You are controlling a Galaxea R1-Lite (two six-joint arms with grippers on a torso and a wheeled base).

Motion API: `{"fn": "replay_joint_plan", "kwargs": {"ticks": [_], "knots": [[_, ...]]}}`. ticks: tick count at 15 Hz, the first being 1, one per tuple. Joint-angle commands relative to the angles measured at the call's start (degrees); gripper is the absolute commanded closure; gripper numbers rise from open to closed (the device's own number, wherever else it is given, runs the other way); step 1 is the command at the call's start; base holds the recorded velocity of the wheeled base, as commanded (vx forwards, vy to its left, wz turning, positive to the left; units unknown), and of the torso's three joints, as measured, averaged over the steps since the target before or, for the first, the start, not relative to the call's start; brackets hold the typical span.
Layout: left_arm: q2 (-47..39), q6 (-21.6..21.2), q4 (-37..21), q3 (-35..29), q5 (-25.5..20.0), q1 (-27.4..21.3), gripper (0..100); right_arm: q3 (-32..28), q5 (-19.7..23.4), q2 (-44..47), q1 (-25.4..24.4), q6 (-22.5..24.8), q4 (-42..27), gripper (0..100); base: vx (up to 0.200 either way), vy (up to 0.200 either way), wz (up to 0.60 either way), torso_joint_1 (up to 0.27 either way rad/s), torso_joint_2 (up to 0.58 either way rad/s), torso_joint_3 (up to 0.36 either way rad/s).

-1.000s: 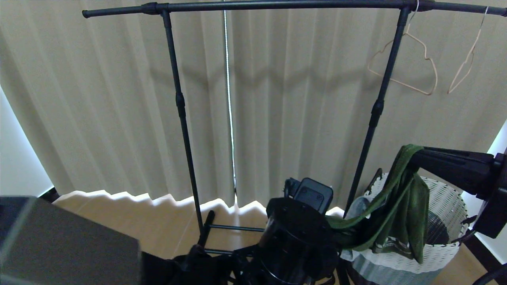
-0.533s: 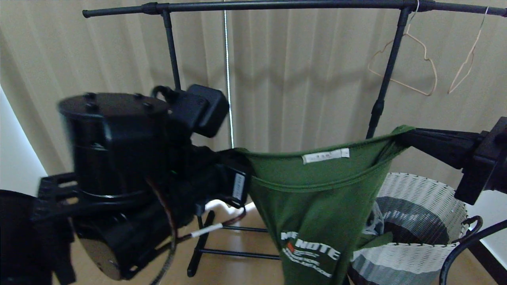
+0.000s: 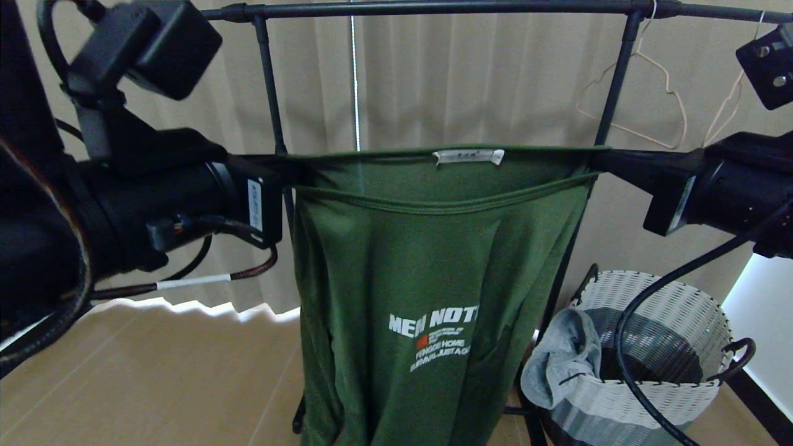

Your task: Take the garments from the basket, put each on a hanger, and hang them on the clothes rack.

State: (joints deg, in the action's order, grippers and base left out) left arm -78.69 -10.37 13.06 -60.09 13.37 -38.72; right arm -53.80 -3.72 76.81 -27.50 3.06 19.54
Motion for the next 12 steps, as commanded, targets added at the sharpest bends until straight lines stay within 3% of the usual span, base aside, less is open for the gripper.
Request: {"fn": "replay_joint_plan", "kwargs": {"ticks": [1, 5, 12], "knots": [[-0.9, -1.8, -5.0, -8.1, -3.7, 2.1, 100, -1.3, -0.1, 1.5, 0.6, 0.0, 0.0, 100, 0.000, 0.000, 0.00, 0.000, 0.00, 0.000], [-3.2, -2.0, -5.6, -9.7, -8.2, 2.2, 100, -4.5, -0.2, 1.2, 1.0, 0.0, -0.3, 100, 0.000, 0.000, 0.00, 0.000, 0.00, 0.000], [-3.5, -1.0, -3.7, -8.1, -8.7, 1.8, 100, -3.2, -0.6, -1.9, 1.5, 0.2, -1.0, 100, 0.000, 0.000, 0.00, 0.000, 0.00, 0.000]]}}
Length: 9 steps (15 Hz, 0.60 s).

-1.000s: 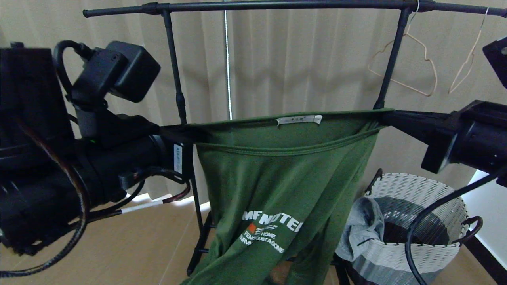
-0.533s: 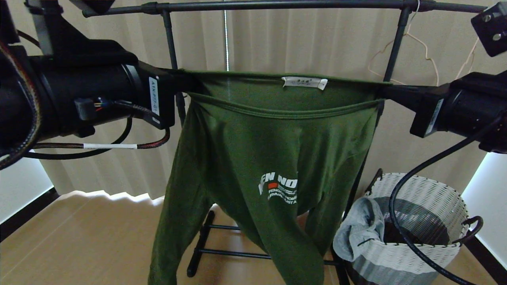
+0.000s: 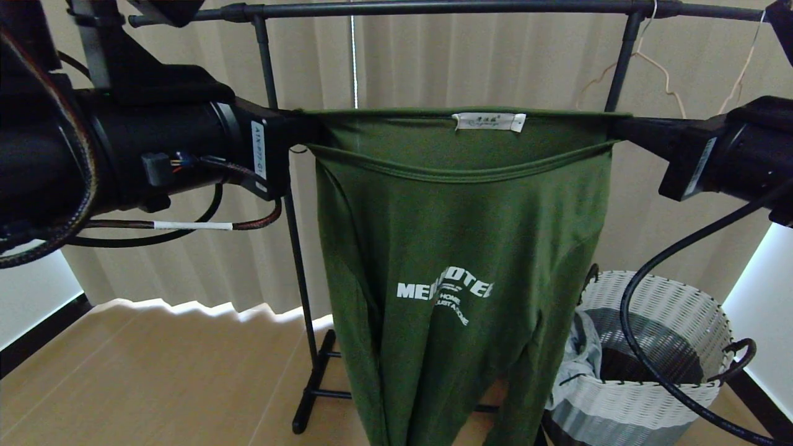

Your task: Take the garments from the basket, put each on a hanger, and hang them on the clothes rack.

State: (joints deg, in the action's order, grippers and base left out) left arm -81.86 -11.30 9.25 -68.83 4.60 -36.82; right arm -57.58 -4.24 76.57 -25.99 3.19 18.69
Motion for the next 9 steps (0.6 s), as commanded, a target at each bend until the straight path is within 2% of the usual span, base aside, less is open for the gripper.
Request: {"fn": "replay_joint_plan", "kwargs": {"ticks": [1, 2, 4, 6, 9], "knots": [[-1.4, 0.9, 2.7, 1.6, 0.1, -0.1, 100, 1.9, -0.1, -4.1, 0.0, 0.1, -0.9, 100, 0.000, 0.000, 0.00, 0.000, 0.00, 0.000], [-3.3, 1.8, 6.2, 1.7, 0.0, -0.1, 100, 2.8, -0.1, -7.8, 0.0, 0.1, -3.8, 100, 0.000, 0.000, 0.00, 0.000, 0.00, 0.000], [-6.6, 1.8, 9.6, 0.3, 0.1, 0.0, 100, 3.1, 0.5, -13.4, 0.0, 0.1, -9.9, 100, 0.000, 0.000, 0.00, 0.000, 0.00, 0.000], [-8.8, 1.9, 10.2, -1.8, 0.0, -0.3, 100, 3.2, 0.6, -17.8, -2.3, 0.1, -15.3, 100, 0.000, 0.000, 0.00, 0.000, 0.00, 0.000], [-10.5, 3.4, 10.1, -4.6, 0.1, -1.2, 100, 4.9, 0.6, -20.0, -6.4, 0.1, -17.0, 100, 0.000, 0.000, 0.00, 0.000, 0.00, 0.000]]}}
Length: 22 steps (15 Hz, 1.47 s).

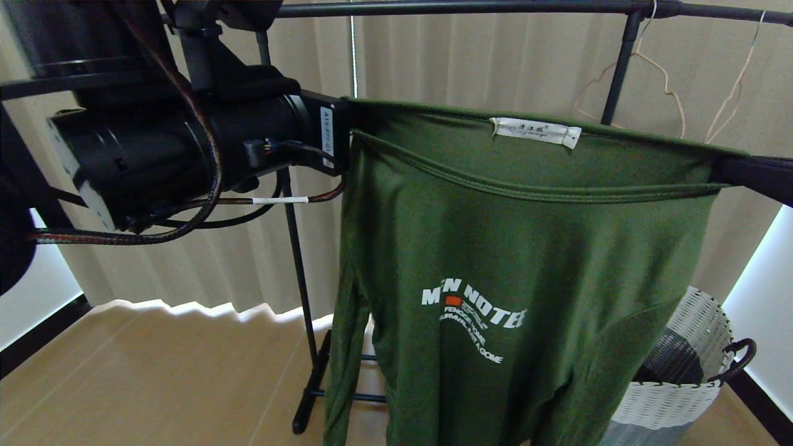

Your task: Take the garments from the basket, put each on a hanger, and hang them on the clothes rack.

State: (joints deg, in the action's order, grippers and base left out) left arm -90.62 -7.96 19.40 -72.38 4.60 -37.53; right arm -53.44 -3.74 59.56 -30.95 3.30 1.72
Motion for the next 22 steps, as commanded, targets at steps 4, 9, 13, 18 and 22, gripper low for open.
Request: {"fn": "replay_joint_plan", "kwargs": {"ticks": [4, 9, 13, 18, 22], "knots": [[-1.6, 0.7, -0.5, -1.0, 0.2, -0.9, 100, 1.8, -0.2, -2.6, -2.1, 0.0, 0.0, 100, 0.000, 0.000, 0.00, 0.000, 0.00, 0.000], [7.6, 1.5, -10.1, 3.2, 0.0, -0.8, 100, -0.1, -0.4, 3.0, 0.5, 0.0, 1.0, 100, 0.000, 0.000, 0.00, 0.000, 0.00, 0.000], [13.9, 2.6, -17.8, 3.6, -2.8, -3.5, 100, -5.9, -0.3, 13.6, 2.6, 0.0, 8.5, 100, 0.000, 0.000, 0.00, 0.000, 0.00, 0.000], [18.8, 2.2, -18.1, 8.1, -9.2, -5.5, 100, -11.9, -0.2, 19.4, 2.6, -0.1, 9.2, 100, 0.000, 0.000, 0.00, 0.000, 0.00, 0.000], [18.9, 2.2, -17.7, 9.7, -9.2, -7.7, 100, -14.1, -0.3, 21.6, 2.6, -0.1, 9.1, 100, 0.000, 0.000, 0.00, 0.000, 0.00, 0.000]]}}
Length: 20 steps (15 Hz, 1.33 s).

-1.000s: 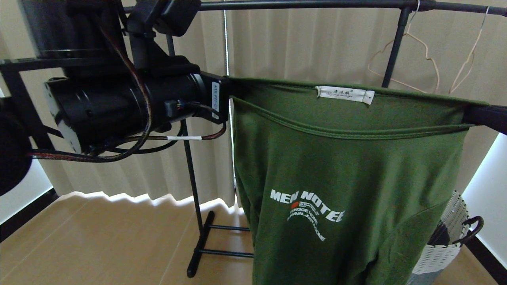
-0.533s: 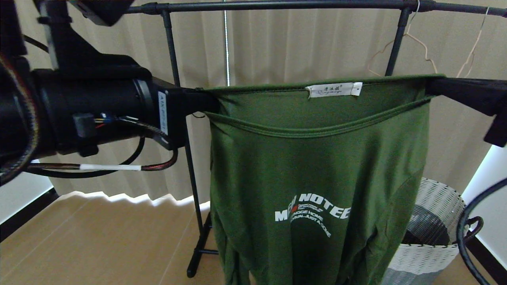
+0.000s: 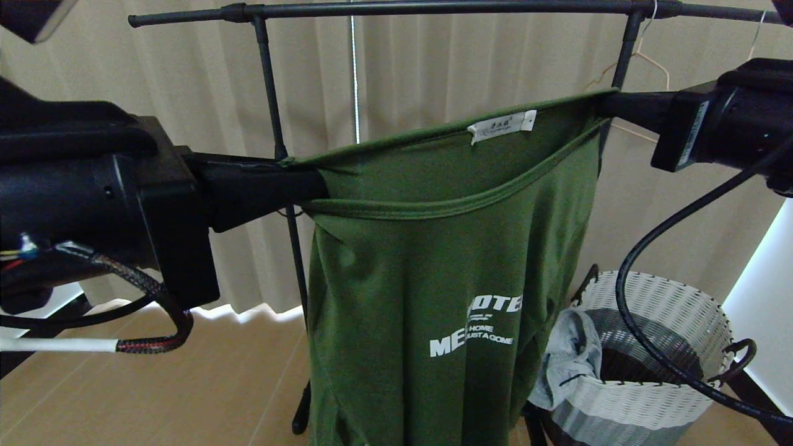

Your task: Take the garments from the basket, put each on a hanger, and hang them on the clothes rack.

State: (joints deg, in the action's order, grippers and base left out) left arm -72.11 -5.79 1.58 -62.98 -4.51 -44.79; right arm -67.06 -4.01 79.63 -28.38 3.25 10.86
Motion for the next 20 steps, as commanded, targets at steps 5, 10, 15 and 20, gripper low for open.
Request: {"fn": "replay_joint_plan", "kwargs": {"ticks": [5, 10, 15, 20], "knots": [[0.4, -0.2, 0.2, -0.5, 0.1, -0.1, 100, 1.5, -0.4, -2.4, 0.1, 0.2, -0.9, 100, 0.000, 0.000, 0.00, 0.000, 0.00, 0.000], [-3.1, -1.9, 0.7, -4.4, 0.2, 4.2, 100, 3.5, -0.4, -12.7, 0.1, 1.2, -7.4, 100, 0.000, 0.000, 0.00, 0.000, 0.00, 0.000], [-10.5, -1.6, 0.9, -11.7, 0.5, 7.6, 100, 6.8, -0.3, -19.0, -0.3, 1.7, -12.1, 100, 0.000, 0.000, 0.00, 0.000, 0.00, 0.000], [-10.2, -1.5, 0.9, -11.4, 0.5, 7.7, 100, 7.7, -0.1, -18.1, -0.3, 2.2, -11.6, 100, 0.000, 0.000, 0.00, 0.000, 0.00, 0.000]]}}
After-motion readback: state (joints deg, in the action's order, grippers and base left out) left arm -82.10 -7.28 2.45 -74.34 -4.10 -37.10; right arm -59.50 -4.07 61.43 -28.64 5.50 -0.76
